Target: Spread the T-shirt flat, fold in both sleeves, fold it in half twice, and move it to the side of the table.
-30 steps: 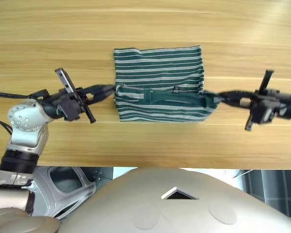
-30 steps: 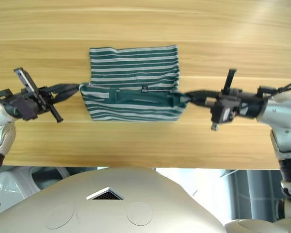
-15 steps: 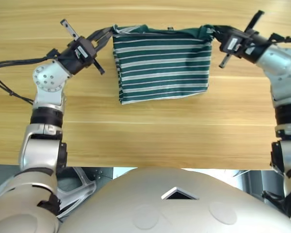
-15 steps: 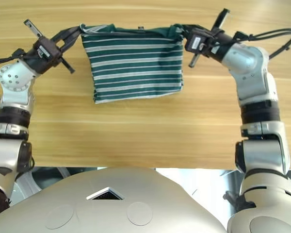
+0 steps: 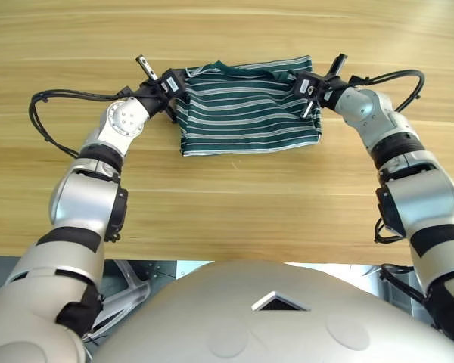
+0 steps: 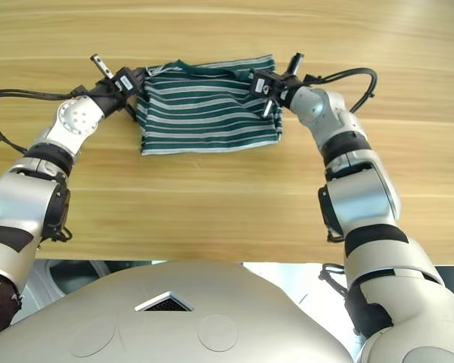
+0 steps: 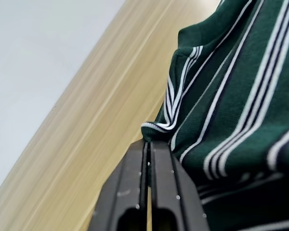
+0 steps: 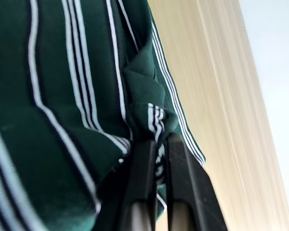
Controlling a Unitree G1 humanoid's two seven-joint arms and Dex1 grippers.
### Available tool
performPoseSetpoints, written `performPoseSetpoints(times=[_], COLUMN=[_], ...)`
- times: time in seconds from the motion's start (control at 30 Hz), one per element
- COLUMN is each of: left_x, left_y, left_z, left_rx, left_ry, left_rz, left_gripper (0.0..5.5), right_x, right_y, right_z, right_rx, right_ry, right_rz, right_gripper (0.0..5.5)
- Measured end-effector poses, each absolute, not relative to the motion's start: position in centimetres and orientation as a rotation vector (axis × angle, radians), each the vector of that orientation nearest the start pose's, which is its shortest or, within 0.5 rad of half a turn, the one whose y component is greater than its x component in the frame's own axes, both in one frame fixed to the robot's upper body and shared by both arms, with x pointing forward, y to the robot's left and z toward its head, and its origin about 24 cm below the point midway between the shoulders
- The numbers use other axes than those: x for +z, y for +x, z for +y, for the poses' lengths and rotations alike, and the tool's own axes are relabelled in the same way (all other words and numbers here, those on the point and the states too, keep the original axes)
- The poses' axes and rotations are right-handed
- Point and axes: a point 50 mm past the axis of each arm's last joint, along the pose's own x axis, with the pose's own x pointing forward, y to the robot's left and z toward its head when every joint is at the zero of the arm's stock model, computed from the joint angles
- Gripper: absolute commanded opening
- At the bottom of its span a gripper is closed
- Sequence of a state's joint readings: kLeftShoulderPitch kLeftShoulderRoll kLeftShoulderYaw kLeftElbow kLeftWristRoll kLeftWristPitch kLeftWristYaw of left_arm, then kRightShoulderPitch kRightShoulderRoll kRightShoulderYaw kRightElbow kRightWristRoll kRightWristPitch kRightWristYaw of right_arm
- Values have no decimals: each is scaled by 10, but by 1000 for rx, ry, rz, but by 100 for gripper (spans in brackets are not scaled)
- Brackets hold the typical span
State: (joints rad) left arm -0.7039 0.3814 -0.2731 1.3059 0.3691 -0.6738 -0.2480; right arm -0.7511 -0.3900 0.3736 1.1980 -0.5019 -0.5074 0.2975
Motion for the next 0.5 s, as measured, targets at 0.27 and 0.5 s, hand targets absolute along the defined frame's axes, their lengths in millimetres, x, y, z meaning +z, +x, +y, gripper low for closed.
performPoseSetpoints(times=[0.27,0.5], left_x=[9,10], left_y=[333,336], left_z=[185,206], left_rx=[-626,-452], left_ry=[623,326], left_rz=[191,250], left_gripper=[70,183], right_x=[27,46], right_y=[350,359], right_z=[-179,-196], right_rx=[644,514], right_ry=[-918,-599], right_rz=[181,150], right_gripper=[133,258])
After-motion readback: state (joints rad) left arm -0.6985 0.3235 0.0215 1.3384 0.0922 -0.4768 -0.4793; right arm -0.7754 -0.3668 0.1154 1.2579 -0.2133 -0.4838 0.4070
